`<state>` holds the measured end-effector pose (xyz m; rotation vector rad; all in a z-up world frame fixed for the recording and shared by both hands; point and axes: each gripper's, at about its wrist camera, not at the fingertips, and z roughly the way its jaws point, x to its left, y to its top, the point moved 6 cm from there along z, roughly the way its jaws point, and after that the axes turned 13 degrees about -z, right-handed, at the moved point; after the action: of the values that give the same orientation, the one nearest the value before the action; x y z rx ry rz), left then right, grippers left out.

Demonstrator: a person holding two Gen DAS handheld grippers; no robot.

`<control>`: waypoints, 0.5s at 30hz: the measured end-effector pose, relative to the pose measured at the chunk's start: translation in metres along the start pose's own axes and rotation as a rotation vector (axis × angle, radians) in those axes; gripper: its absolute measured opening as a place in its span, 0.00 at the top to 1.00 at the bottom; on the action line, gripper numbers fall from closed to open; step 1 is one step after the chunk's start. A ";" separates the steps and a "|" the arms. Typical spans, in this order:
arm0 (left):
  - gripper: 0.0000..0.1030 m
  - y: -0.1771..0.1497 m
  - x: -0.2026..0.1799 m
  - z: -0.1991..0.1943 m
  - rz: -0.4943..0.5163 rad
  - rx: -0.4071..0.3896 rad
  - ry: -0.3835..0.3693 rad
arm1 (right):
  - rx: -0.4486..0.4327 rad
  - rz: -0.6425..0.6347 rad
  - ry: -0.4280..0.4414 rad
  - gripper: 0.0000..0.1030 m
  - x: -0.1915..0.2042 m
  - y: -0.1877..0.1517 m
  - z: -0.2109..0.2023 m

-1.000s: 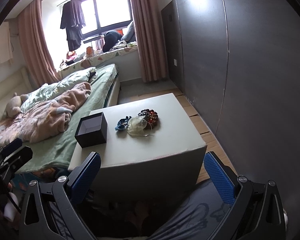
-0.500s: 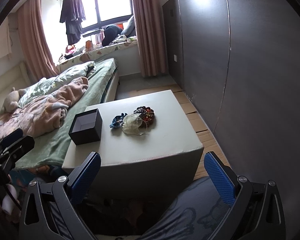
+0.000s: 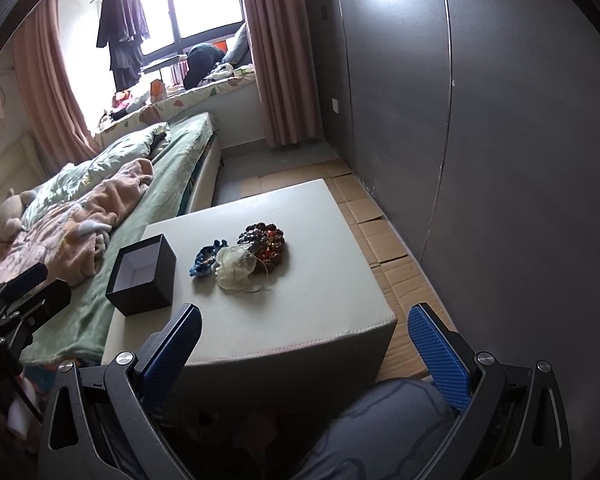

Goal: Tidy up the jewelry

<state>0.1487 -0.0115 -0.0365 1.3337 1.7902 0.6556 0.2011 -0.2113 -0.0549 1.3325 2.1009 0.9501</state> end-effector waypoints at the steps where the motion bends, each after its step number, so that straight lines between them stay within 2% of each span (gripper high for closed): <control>1: 0.01 0.002 0.000 0.006 -0.001 0.007 -0.002 | 0.005 0.006 0.007 0.00 -0.003 0.001 0.005; 6: 0.06 0.007 -0.002 0.035 -0.019 0.058 -0.022 | 0.042 0.031 0.026 0.00 -0.013 0.003 0.031; 10: 0.15 0.009 -0.002 0.061 -0.035 0.117 -0.034 | 0.067 0.056 0.072 0.00 -0.019 0.003 0.053; 15: 0.21 0.006 -0.003 0.095 -0.047 0.188 -0.040 | 0.092 0.070 0.111 0.00 -0.024 0.005 0.076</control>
<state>0.2309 -0.0173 -0.0833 1.4128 1.8818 0.4407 0.2674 -0.2089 -0.0997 1.4372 2.2185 0.9877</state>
